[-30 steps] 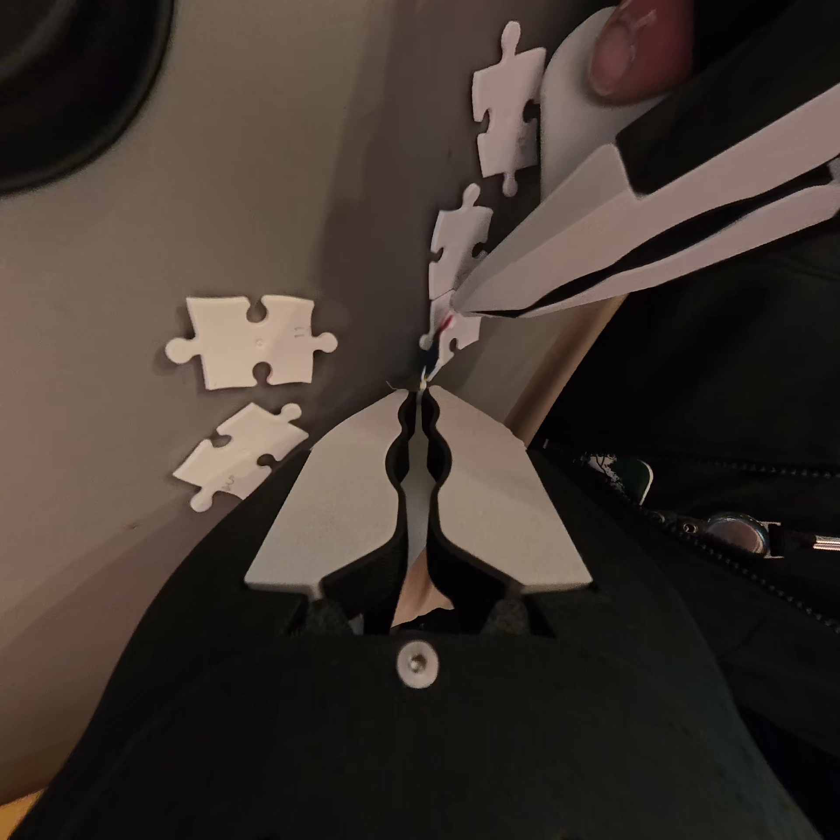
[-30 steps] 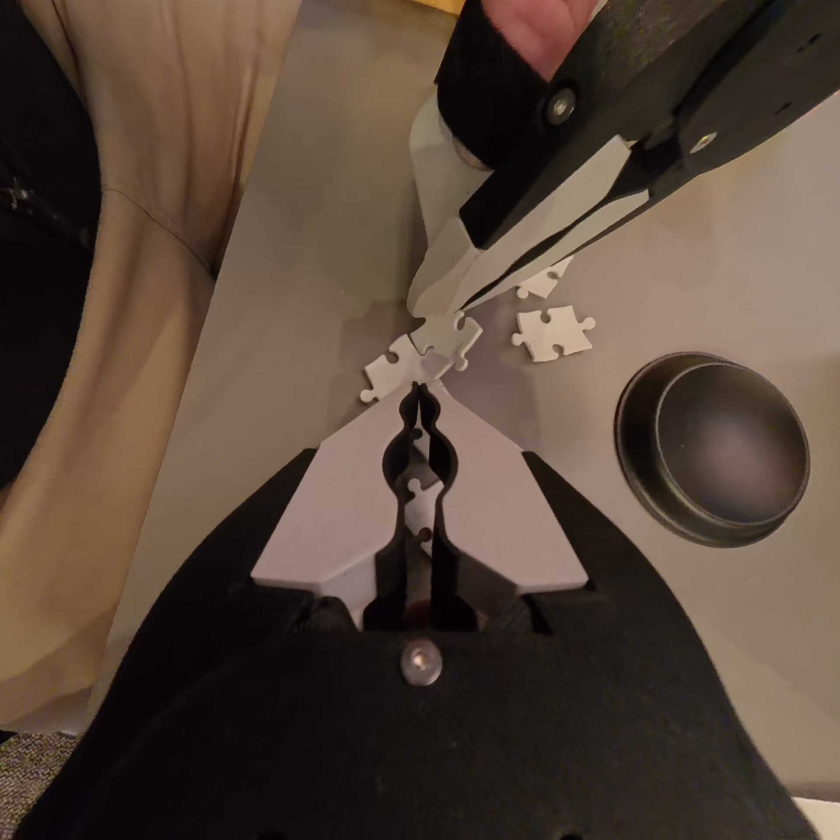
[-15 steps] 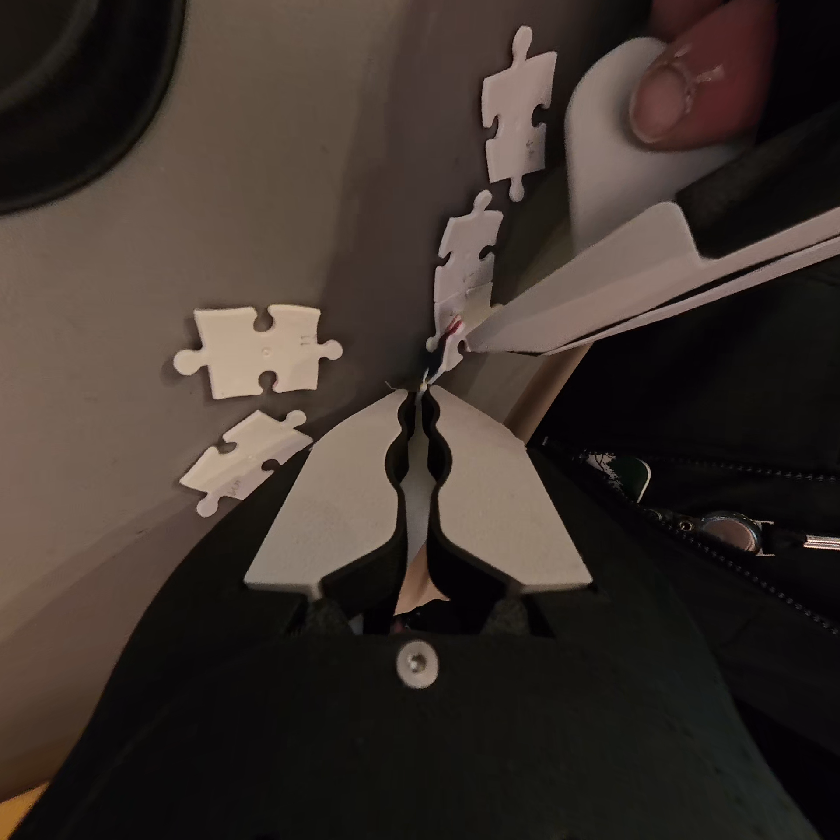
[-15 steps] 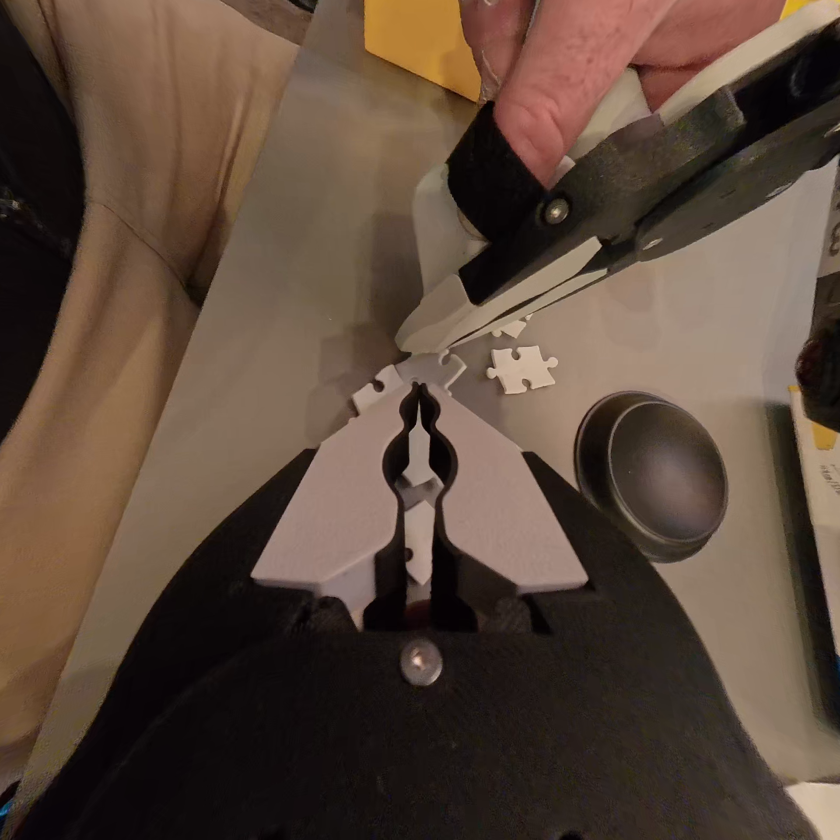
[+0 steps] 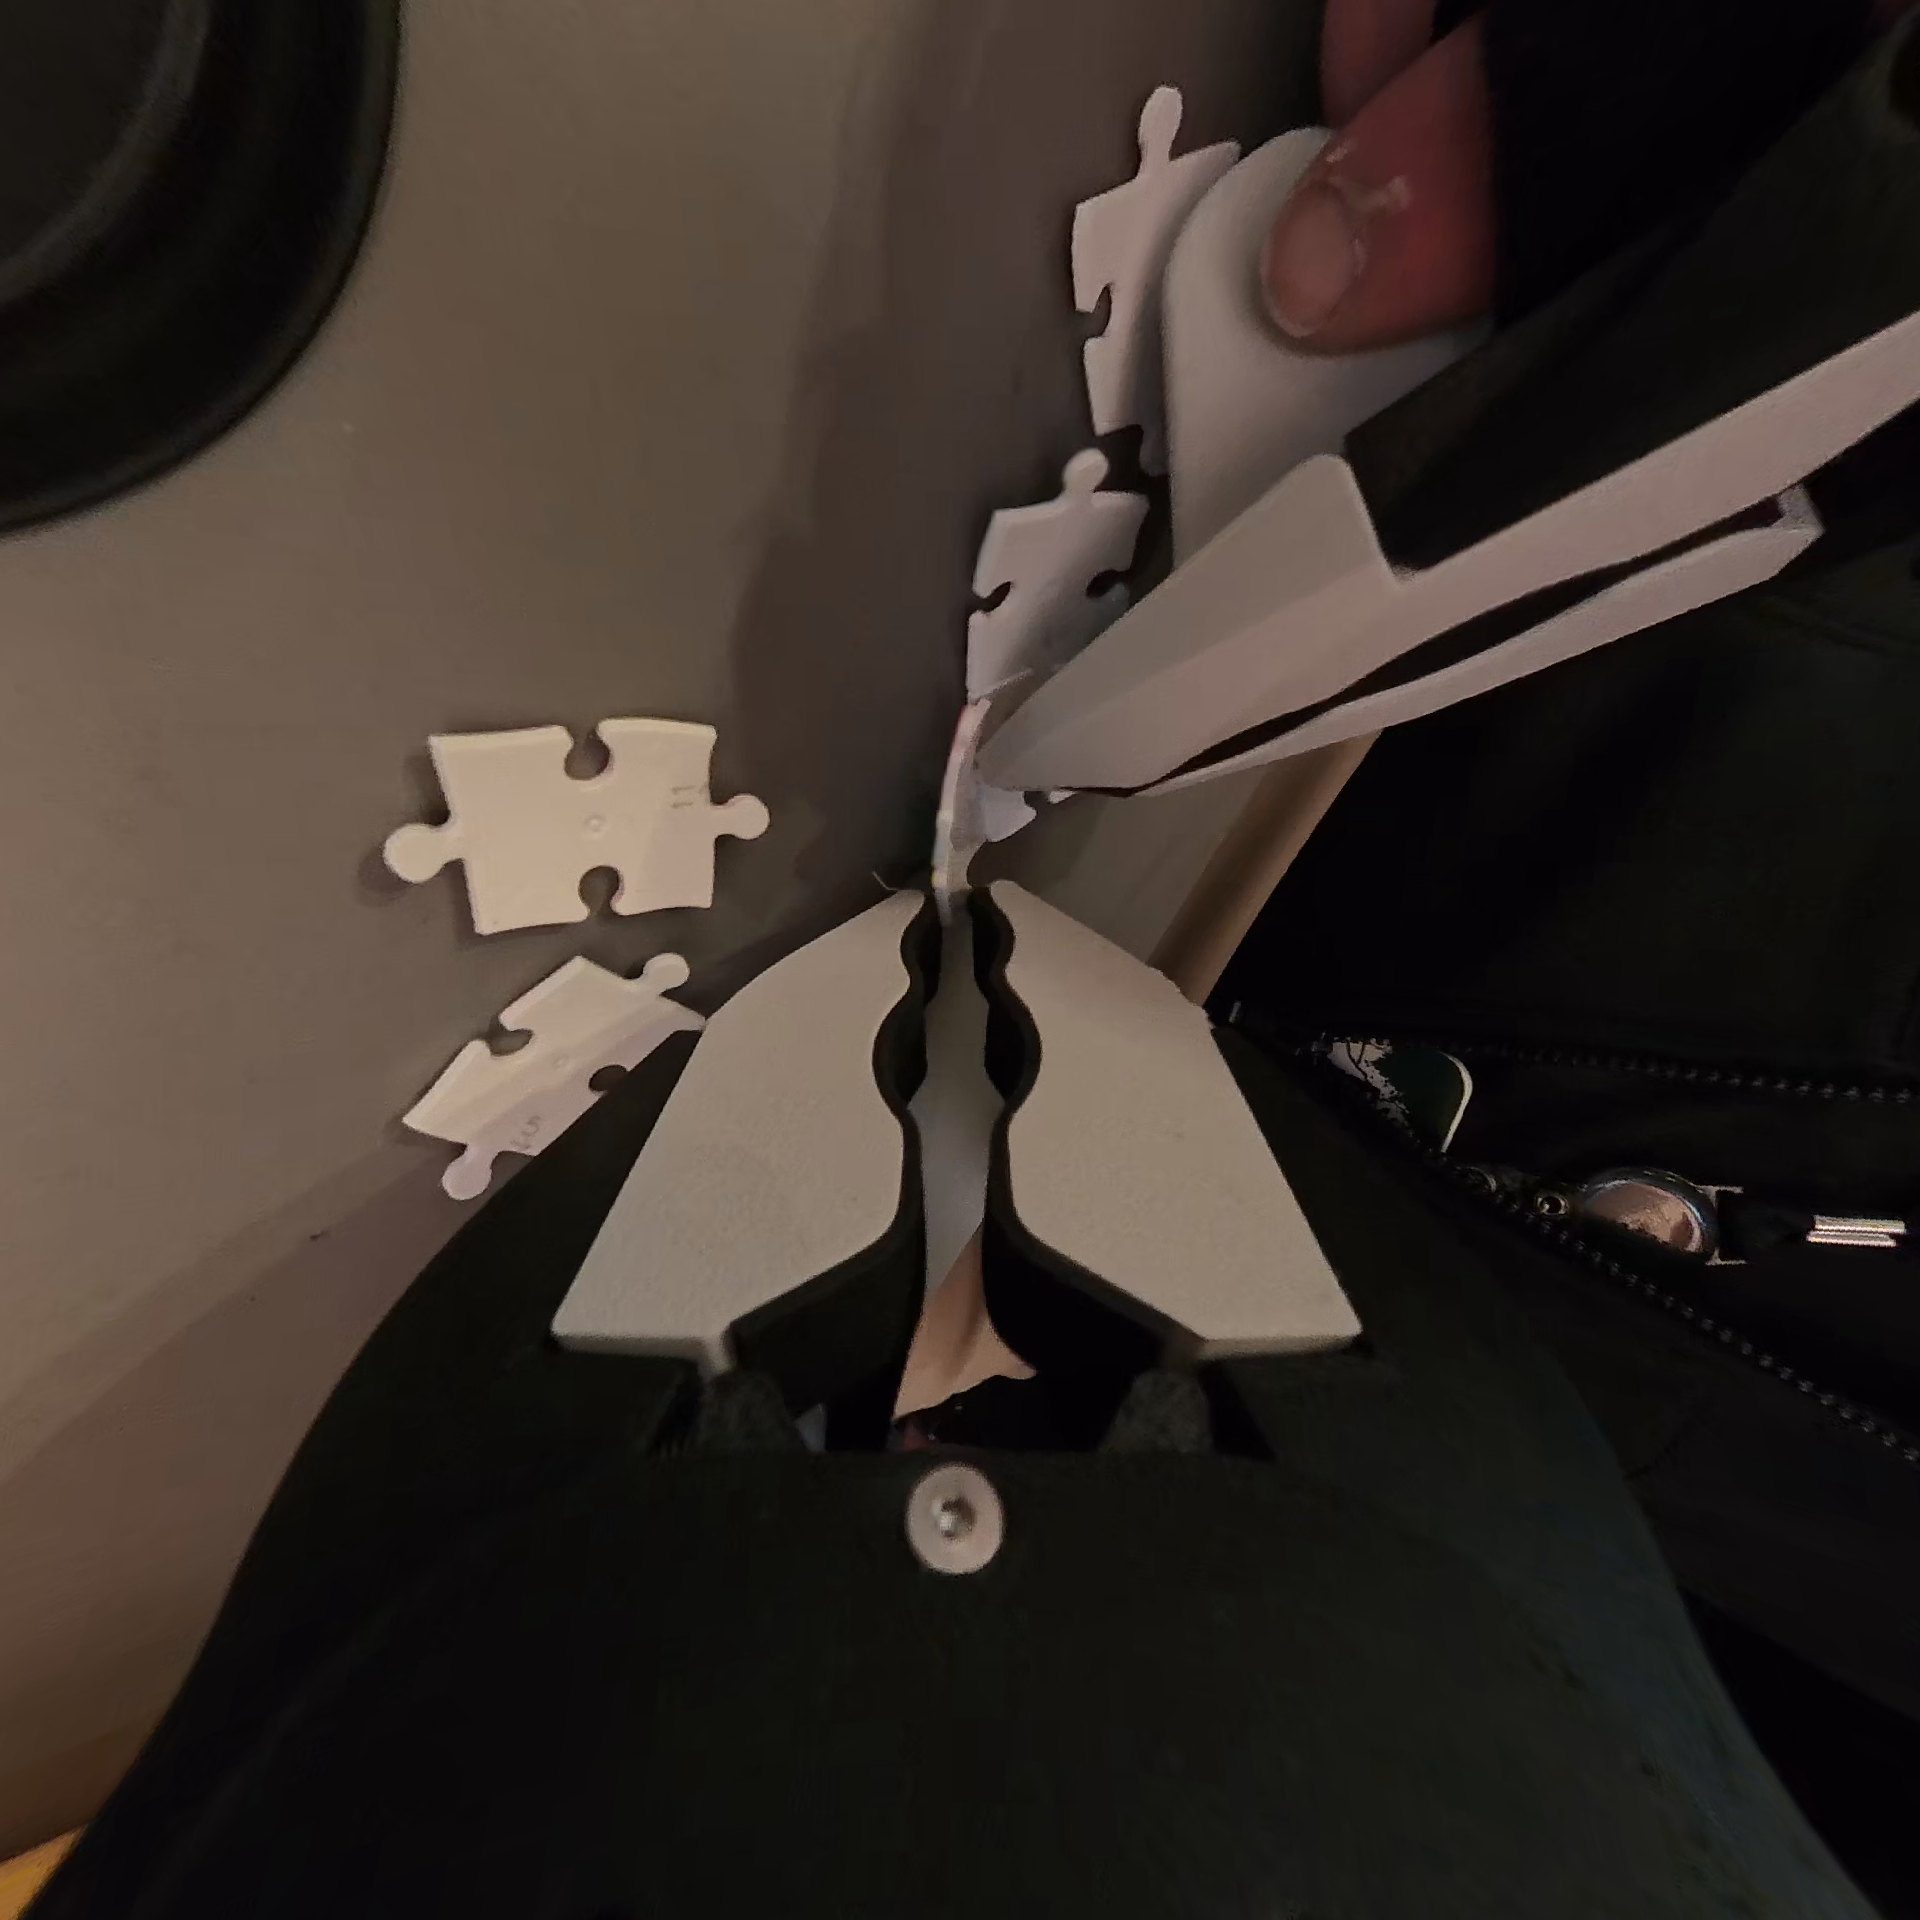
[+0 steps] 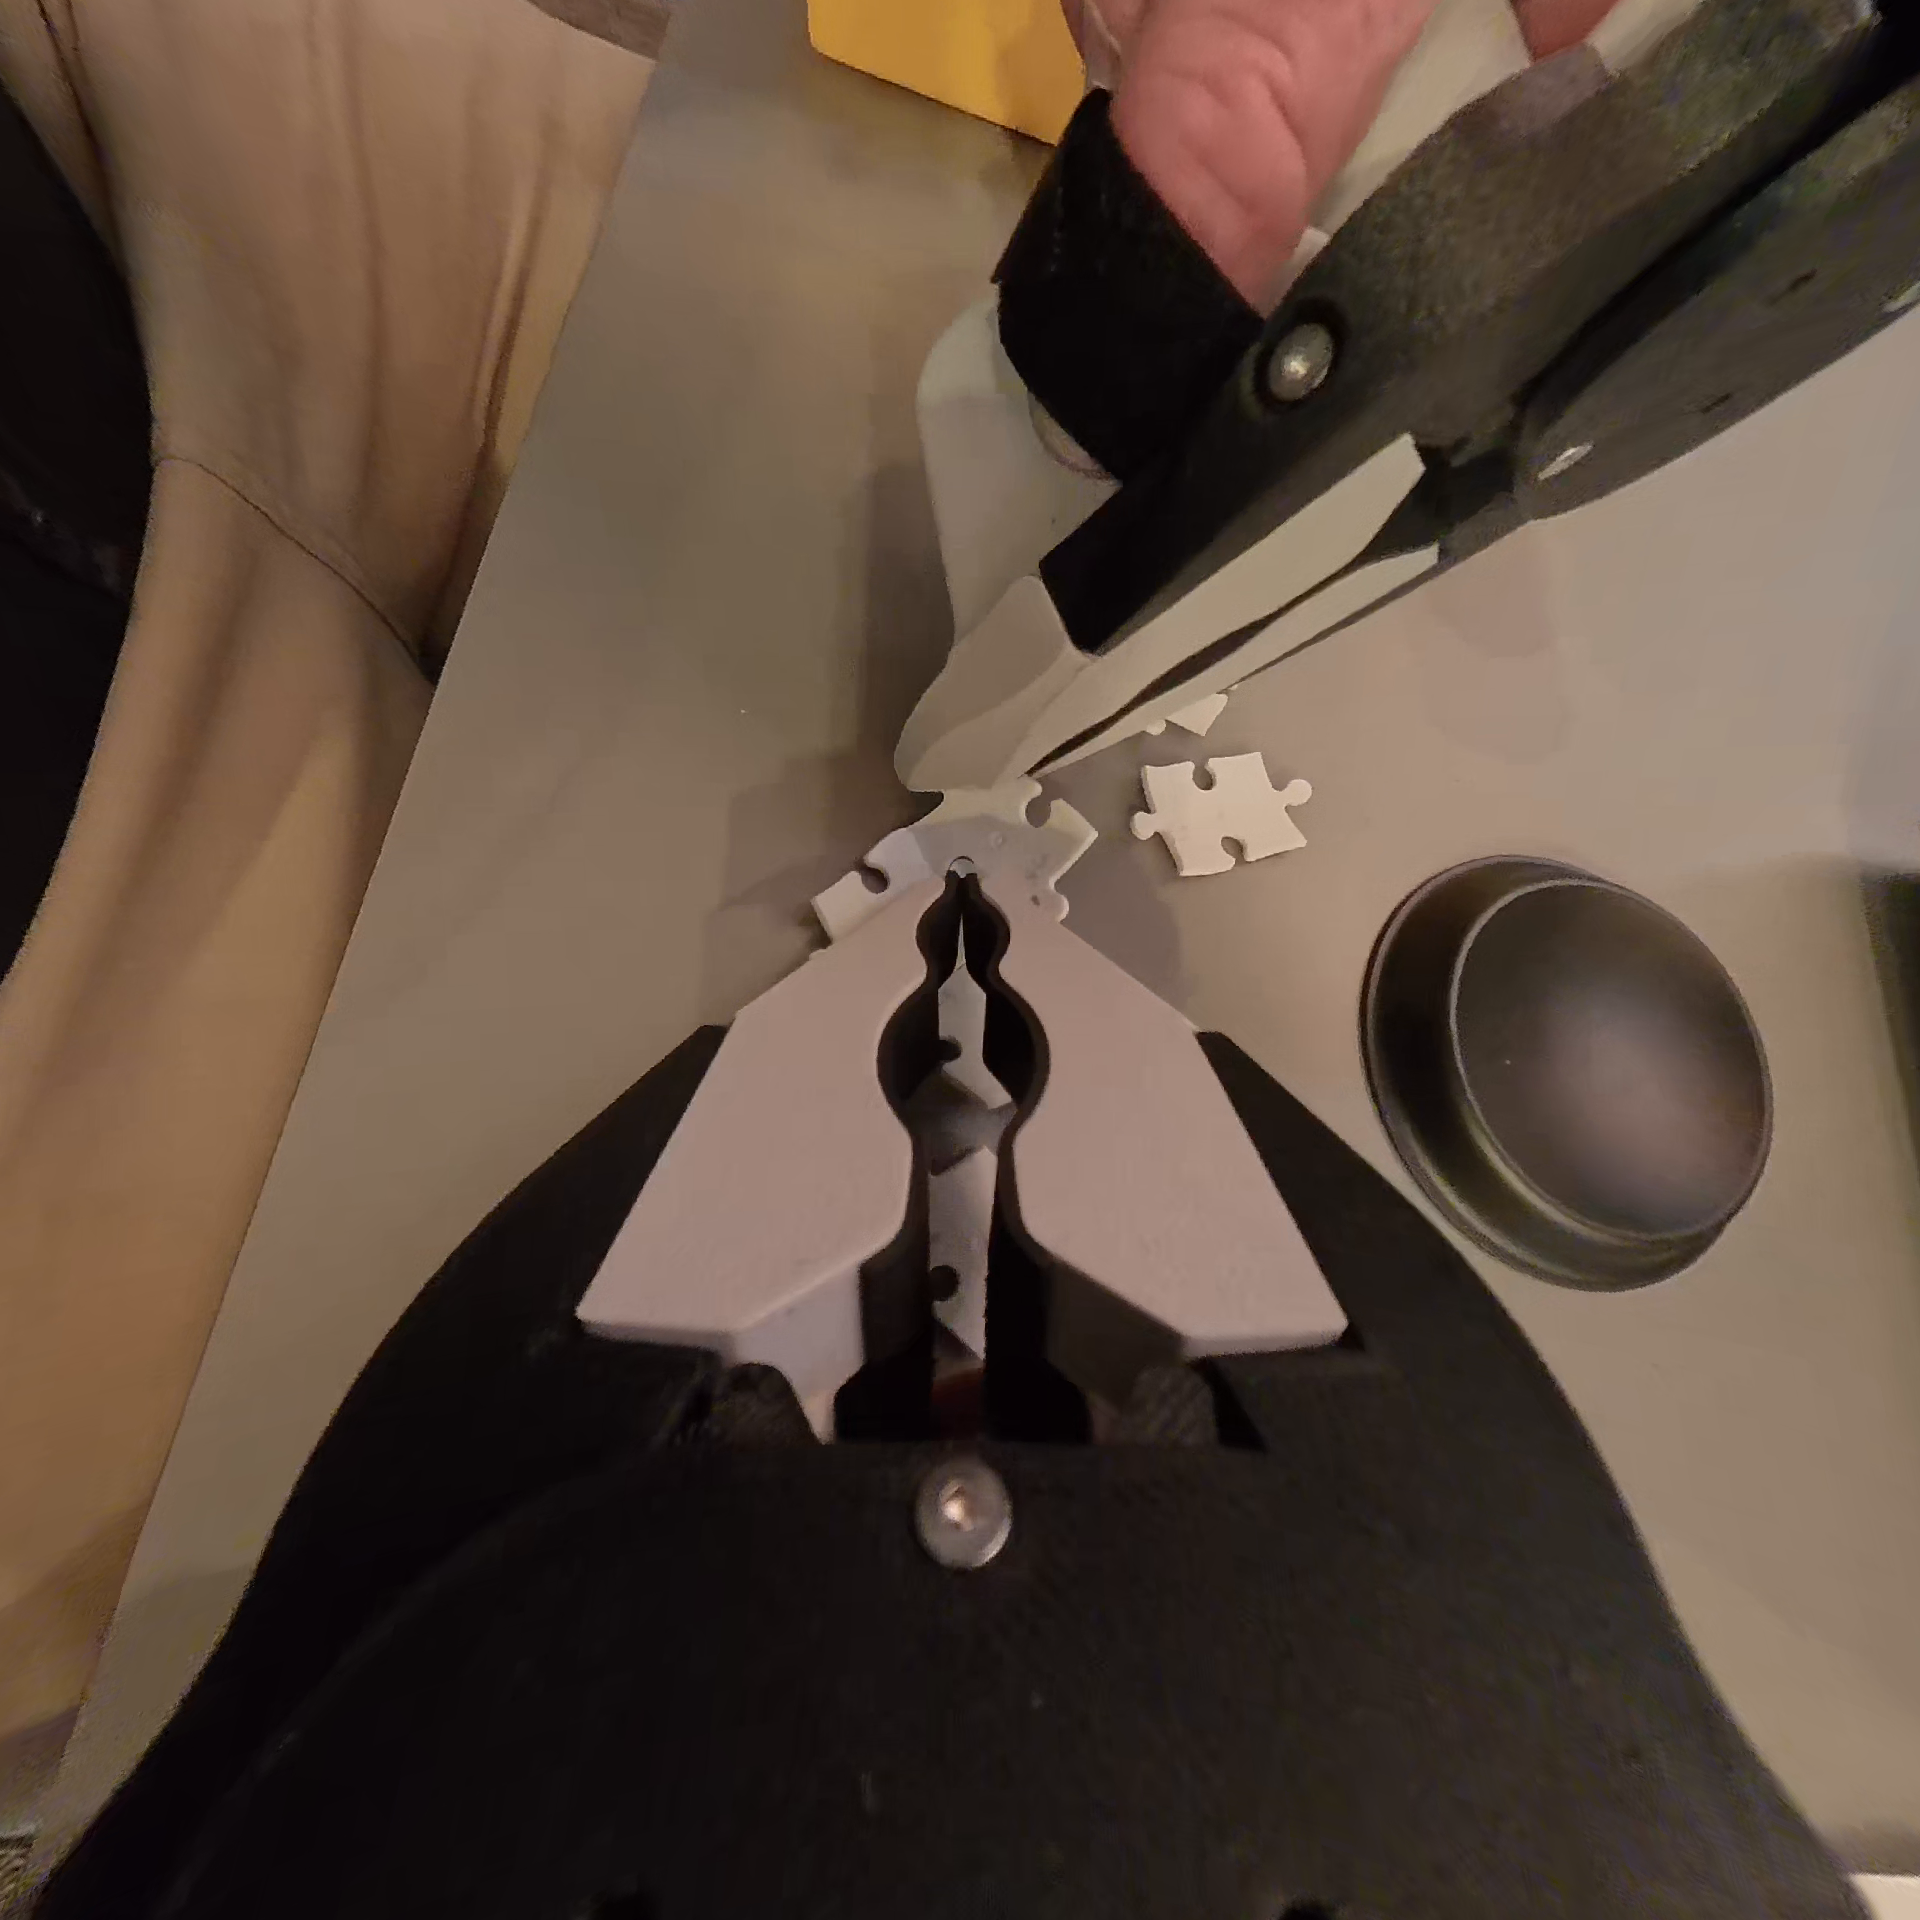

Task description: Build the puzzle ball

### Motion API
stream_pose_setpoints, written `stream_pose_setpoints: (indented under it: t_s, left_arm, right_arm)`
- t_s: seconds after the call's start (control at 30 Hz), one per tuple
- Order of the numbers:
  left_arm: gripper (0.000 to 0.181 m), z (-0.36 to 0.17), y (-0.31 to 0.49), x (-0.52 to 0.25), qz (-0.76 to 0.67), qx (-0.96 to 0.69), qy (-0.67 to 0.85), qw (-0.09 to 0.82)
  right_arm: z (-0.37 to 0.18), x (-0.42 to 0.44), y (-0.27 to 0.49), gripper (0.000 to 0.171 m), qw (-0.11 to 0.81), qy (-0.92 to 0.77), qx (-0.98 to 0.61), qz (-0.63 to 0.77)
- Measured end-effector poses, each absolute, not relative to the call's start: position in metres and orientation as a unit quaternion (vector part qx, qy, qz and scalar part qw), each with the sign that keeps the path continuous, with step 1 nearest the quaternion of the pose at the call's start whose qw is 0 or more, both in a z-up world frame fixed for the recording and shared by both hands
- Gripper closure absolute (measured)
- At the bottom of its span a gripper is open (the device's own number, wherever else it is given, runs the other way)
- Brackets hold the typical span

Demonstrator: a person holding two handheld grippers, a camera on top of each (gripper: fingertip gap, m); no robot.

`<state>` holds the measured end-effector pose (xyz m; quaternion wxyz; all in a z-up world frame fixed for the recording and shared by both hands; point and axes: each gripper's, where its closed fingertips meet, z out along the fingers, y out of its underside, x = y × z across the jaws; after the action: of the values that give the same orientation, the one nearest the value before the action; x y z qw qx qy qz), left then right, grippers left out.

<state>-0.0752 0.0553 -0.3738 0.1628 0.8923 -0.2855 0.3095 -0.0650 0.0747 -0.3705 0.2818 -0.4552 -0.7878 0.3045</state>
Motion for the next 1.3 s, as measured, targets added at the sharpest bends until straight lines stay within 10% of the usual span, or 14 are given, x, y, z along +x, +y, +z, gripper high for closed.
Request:
stream_pose_setpoints:
  t_s: [1.3]
  left_arm:
    - [0.181,-0.375,0.071,-0.068,0.183,0.904,-0.386,-0.024]
  right_arm:
    - [-0.373,-0.065,0.077,0.171,0.250,-0.782,-0.476,0.316]
